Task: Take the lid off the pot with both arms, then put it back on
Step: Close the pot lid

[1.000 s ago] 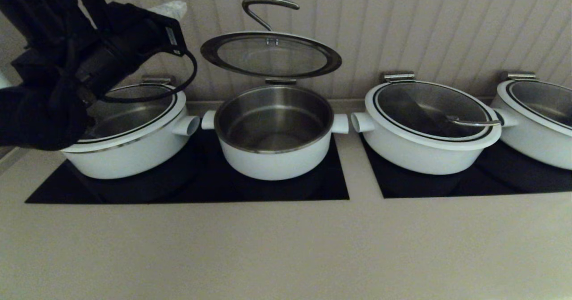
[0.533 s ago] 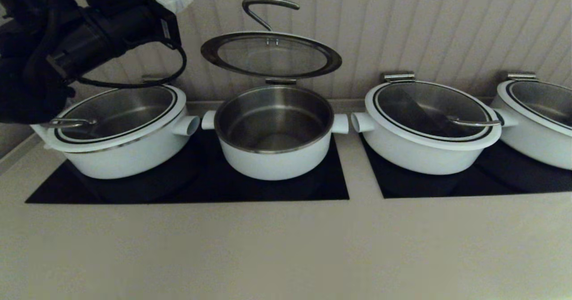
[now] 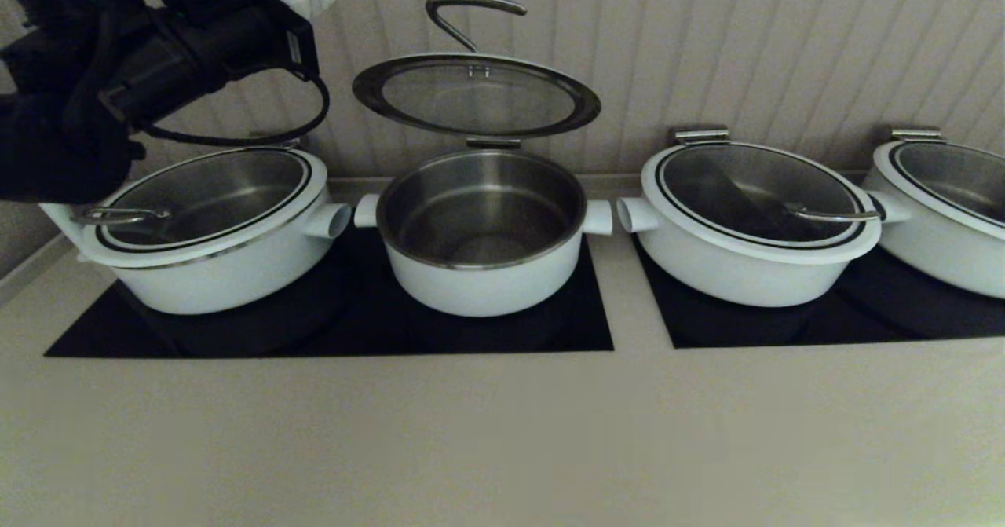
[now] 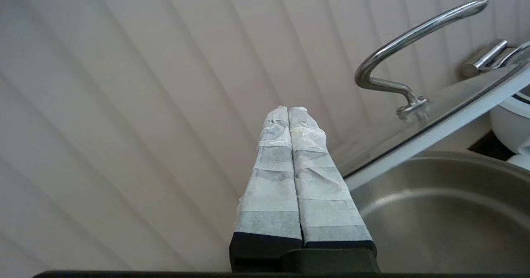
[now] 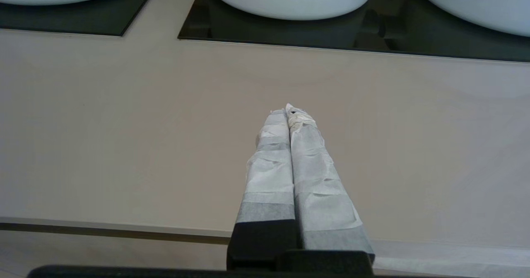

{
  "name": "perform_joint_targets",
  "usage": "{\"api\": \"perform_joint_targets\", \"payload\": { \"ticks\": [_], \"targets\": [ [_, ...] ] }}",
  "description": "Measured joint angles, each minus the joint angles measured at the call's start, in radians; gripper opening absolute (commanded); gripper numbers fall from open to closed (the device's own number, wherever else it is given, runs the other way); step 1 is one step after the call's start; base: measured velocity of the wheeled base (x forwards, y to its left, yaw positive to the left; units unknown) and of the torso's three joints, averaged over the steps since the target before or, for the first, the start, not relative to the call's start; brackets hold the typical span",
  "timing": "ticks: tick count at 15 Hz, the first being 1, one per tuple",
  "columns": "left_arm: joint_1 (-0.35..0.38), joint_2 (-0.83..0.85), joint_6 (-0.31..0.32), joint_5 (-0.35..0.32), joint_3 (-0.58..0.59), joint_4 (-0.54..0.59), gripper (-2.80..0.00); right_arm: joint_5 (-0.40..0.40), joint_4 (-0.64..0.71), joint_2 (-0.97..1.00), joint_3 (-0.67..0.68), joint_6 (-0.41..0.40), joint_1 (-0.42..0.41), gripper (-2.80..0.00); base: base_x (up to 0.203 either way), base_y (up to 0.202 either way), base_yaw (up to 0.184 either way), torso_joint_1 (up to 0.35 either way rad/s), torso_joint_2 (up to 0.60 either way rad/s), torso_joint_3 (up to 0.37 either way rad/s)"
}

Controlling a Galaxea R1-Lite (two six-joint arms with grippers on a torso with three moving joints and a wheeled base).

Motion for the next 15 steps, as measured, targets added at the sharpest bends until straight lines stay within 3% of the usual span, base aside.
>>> {"api": "perform_joint_targets", "payload": {
  "ticks": [4,8,15],
  "targets": [
    [-0.003,0.072,0.018,-0.082,-0.079,0.039,-2.8,0.0,0.0,0.0,0.0,0.0,0.0,-2.8,0.0,0.0,0.0,0.0,0.0,0.0],
    [-0.004,0.134,0.024,-0.087,-0.148,0.071,-2.8,0.0,0.0,0.0,0.0,0.0,0.0,-2.8,0.0,0.0,0.0,0.0,0.0,0.0],
    [-0.004,0.174,0.034,-0.088,-0.161,0.075,-2.8,0.0,0.0,0.0,0.0,0.0,0.0,-2.8,0.0,0.0,0.0,0.0,0.0,0.0]
  ]
}}
